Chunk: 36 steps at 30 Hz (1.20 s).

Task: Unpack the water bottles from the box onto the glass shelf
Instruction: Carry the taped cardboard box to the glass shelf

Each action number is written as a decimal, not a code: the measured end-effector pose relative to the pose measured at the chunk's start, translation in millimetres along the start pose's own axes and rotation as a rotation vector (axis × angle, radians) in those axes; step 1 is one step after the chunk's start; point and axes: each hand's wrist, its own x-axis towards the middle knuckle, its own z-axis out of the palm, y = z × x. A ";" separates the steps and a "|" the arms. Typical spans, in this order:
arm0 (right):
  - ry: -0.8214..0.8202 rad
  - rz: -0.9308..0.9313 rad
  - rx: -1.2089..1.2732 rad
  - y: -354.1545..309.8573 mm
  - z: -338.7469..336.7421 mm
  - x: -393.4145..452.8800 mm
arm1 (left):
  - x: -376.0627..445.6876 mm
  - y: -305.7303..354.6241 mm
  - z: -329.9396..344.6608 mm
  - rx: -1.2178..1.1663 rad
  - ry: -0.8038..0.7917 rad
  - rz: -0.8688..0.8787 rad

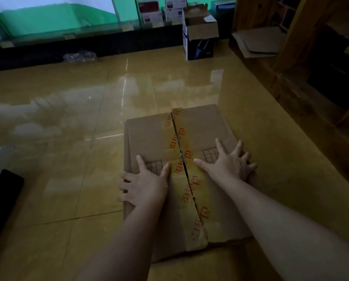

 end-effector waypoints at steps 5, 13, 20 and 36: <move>-0.013 -0.004 -0.012 -17.1 -6.1 20.1 | 16.5 15.8 -8.8 -0.014 -0.029 -0.041; -0.052 -0.081 -0.028 -74.7 -19.4 96.1 | 82.9 56.1 -30.2 -0.012 -0.015 -0.140; -0.053 -0.127 -0.040 -165.0 -29.9 190.3 | 193.7 103.3 -64.0 -0.027 0.010 -0.170; 0.024 -0.237 -0.061 -411.1 -44.9 439.9 | 491.4 218.2 -150.6 -0.055 0.076 -0.225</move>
